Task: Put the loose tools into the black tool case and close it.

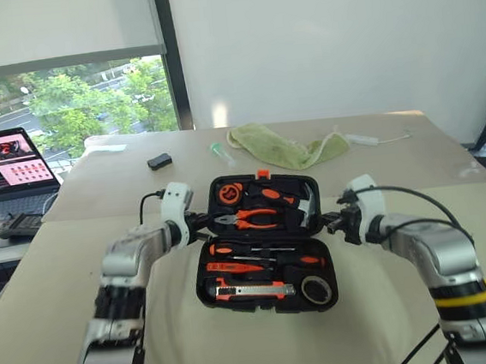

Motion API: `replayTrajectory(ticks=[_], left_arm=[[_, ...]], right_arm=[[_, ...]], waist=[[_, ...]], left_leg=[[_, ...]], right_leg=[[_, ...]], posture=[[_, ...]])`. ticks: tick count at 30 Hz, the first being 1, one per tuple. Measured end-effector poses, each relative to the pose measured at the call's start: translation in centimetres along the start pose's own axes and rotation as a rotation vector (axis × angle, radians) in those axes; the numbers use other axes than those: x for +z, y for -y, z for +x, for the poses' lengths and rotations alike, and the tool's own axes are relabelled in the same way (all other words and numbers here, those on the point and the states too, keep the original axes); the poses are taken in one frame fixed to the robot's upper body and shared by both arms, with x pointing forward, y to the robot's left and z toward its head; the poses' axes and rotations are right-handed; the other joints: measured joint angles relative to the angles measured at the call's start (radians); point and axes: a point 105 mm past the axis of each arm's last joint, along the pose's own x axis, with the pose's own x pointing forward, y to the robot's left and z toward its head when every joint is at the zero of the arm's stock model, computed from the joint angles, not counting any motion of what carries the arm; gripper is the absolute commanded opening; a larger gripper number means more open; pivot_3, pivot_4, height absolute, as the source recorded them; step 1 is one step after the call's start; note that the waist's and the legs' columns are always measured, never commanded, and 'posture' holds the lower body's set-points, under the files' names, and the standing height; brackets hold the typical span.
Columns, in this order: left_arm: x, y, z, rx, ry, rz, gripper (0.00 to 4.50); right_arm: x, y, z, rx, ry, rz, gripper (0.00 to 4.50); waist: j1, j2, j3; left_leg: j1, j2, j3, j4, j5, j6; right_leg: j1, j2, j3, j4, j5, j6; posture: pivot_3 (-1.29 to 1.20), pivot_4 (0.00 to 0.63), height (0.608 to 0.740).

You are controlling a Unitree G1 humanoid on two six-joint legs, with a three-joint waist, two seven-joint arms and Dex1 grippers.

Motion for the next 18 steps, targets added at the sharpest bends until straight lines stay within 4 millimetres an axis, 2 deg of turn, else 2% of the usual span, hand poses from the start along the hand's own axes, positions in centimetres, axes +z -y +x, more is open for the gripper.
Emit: replayTrajectory(ticks=[3,9,15,18], left_arm=[[-0.2,0.1,-1.4,-0.012,0.069,0.114,0.03],[-1.5,0.8,-4.4,-0.080,0.144,0.538,0.03],[-1.9,1.2,-5.1,-0.096,0.203,0.779,0.03],[-2.4,1.4,-6.1,-0.127,0.222,0.907,0.03]], right_arm=[[-0.1,-0.7,-0.9,-0.012,0.057,-0.083,0.00],[-1.0,-2.9,-3.4,-0.015,0.130,-0.343,0.00],[-1.6,-3.5,-4.9,-0.032,0.132,-0.474,0.00],[-2.4,-4.1,-6.5,-0.015,0.115,-0.609,0.00]], waist=[[0.000,0.000,0.000],[0.006,0.000,0.000],[0.016,0.000,0.000],[0.024,0.000,0.000]], left_leg=[[-0.003,-0.001,0.003,0.000,0.000,0.000],[-0.001,0.000,0.006,0.002,0.000,0.002],[0.001,0.001,0.007,0.008,-0.005,0.013],[0.002,0.001,0.007,0.008,-0.004,0.012]], right_leg=[[-0.004,0.001,0.000,-0.001,0.000,0.000],[0.000,0.001,0.000,-0.005,0.000,0.000],[0.002,0.001,0.000,-0.004,0.002,-0.002],[0.004,0.001,0.000,-0.004,0.002,-0.002]], posture=[[0.00,0.150,0.740],[0.00,0.150,0.740],[0.00,0.150,0.740],[0.00,0.150,0.740]])
